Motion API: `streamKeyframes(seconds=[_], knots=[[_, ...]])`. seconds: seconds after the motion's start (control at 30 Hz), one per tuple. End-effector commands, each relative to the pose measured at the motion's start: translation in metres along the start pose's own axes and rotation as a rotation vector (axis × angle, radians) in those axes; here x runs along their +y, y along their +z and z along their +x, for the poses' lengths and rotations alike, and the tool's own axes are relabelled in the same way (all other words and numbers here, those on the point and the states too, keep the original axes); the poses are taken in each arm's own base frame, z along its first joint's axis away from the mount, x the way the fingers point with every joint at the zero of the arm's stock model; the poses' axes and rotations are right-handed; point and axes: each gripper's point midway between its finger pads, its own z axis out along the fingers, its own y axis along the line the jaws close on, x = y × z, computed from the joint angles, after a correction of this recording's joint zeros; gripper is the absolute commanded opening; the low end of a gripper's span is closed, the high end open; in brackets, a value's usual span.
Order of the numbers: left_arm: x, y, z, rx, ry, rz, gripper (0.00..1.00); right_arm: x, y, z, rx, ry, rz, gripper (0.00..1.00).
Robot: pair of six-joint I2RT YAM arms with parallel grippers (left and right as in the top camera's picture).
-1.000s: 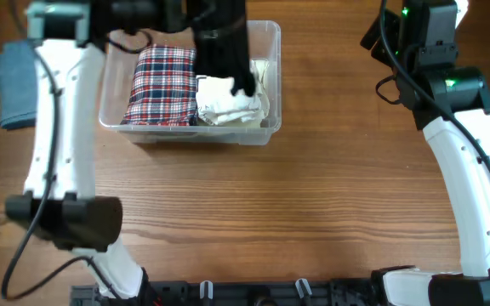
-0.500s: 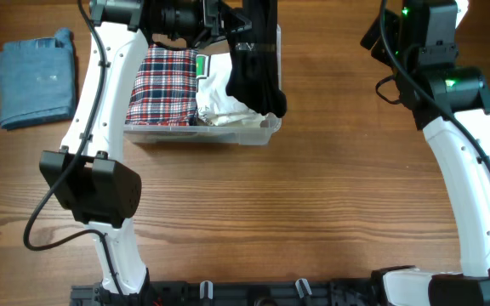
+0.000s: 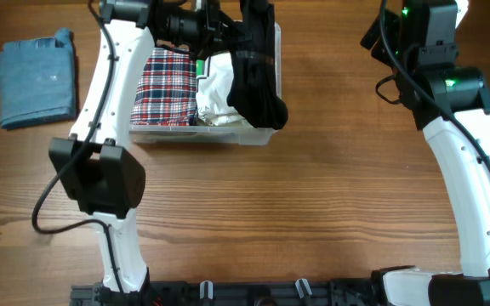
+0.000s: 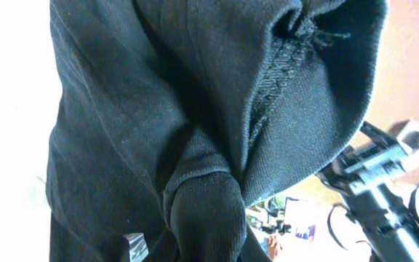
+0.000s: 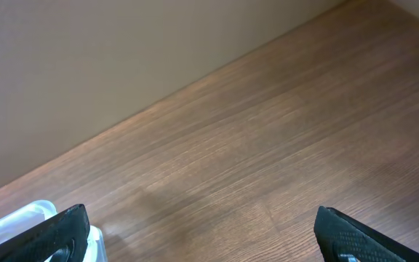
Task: Pack container
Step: 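Lift the black garment and lower it into the bin's right side, then release the black garment and move the left gripper toward the denim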
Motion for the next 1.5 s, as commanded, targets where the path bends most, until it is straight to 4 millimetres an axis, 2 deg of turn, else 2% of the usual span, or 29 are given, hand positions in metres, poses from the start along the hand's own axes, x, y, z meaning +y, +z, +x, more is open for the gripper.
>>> streamKeyframes(seconds=[0.0, 0.17, 0.2, 0.27, 0.37, 0.47, 0.53, 0.6, 0.67, 0.7, 0.77, 0.8, 0.87, 0.9, 0.97, 1.07, 1.17, 1.23, 1.3, 1.33, 1.37, 1.47], knots=[[0.014, 0.006, -0.009, 0.003, 0.000, -0.001, 0.04, -0.001, 0.004, 0.002, 0.000, 0.005, 0.017, 1.00], [0.043, 0.018, -0.018, 0.004, -0.016, -0.050, 0.06, -0.001, 0.004, 0.002, 0.000, 0.005, 0.017, 1.00], [0.047, 0.018, -0.019, 0.000, -0.015, -0.064, 0.26, -0.001, 0.004, 0.002, 0.000, 0.006, 0.017, 1.00], [0.051, 0.018, -0.023, -0.019, -0.008, -0.093, 0.47, -0.001, 0.004, 0.002, 0.000, 0.005, 0.017, 1.00], [0.054, 0.012, -0.026, -0.031, -0.014, -0.094, 0.65, -0.001, 0.004, 0.002, 0.000, 0.005, 0.017, 1.00], [0.062, 0.001, -0.032, -0.051, 0.018, -0.109, 0.66, -0.001, 0.004, 0.002, 0.000, 0.005, 0.017, 1.00], [0.078, -0.010, -0.034, -0.071, 0.006, -0.171, 0.66, -0.002, 0.004, 0.002, 0.000, 0.005, 0.018, 1.00], [0.108, -0.026, -0.034, -0.089, -0.003, -0.308, 0.66, -0.001, 0.004, 0.002, 0.000, 0.005, 0.017, 1.00], [0.155, -0.055, -0.030, -0.113, -0.047, -0.566, 0.66, -0.001, 0.004, 0.002, 0.000, 0.005, 0.017, 1.00], [0.169, -0.067, -0.029, -0.116, -0.046, -0.653, 0.66, -0.001, 0.004, 0.002, 0.000, 0.005, 0.017, 1.00], [0.192, -0.091, -0.028, -0.131, -0.044, -0.817, 0.68, -0.002, 0.004, 0.002, 0.000, 0.005, 0.018, 1.00], [0.207, -0.110, -0.031, -0.157, -0.042, -0.954, 0.68, -0.001, 0.004, 0.002, 0.000, 0.005, 0.017, 1.00], [0.215, -0.123, -0.033, -0.175, -0.039, -1.050, 0.68, -0.001, 0.004, 0.002, 0.000, 0.005, 0.017, 1.00], [0.216, -0.125, -0.033, -0.178, -0.039, -1.063, 0.67, -0.001, 0.004, 0.002, 0.000, 0.005, 0.017, 1.00], [0.215, -0.123, -0.031, -0.170, -0.038, -1.065, 0.59, -0.001, 0.004, 0.002, 0.000, 0.005, 0.017, 1.00], [0.212, -0.116, -0.029, -0.159, -0.015, -1.098, 0.57, -0.002, 0.004, 0.002, -0.001, 0.005, 0.017, 1.00], [0.201, -0.096, -0.033, -0.158, 0.041, -1.086, 0.56, -0.001, 0.004, 0.002, 0.000, 0.005, 0.017, 1.00], [0.188, -0.072, -0.038, -0.166, 0.109, -1.068, 0.57, -0.001, 0.004, 0.002, 0.000, 0.005, 0.017, 1.00], [0.178, -0.055, -0.041, -0.174, 0.158, -1.052, 0.64, -0.001, 0.004, 0.002, 0.000, 0.005, 0.017, 1.00], [0.172, -0.045, -0.042, -0.174, 0.182, -1.044, 0.73, -0.001, 0.004, 0.002, 0.000, 0.005, 0.017, 1.00], [0.167, -0.037, -0.042, -0.174, 0.206, -1.036, 0.78, -0.001, 0.004, 0.002, 0.000, 0.005, 0.017, 1.00], [0.154, -0.015, -0.043, -0.181, 0.265, -1.014, 0.81, -0.001, 0.004, 0.002, 0.000, 0.005, 0.017, 1.00]])
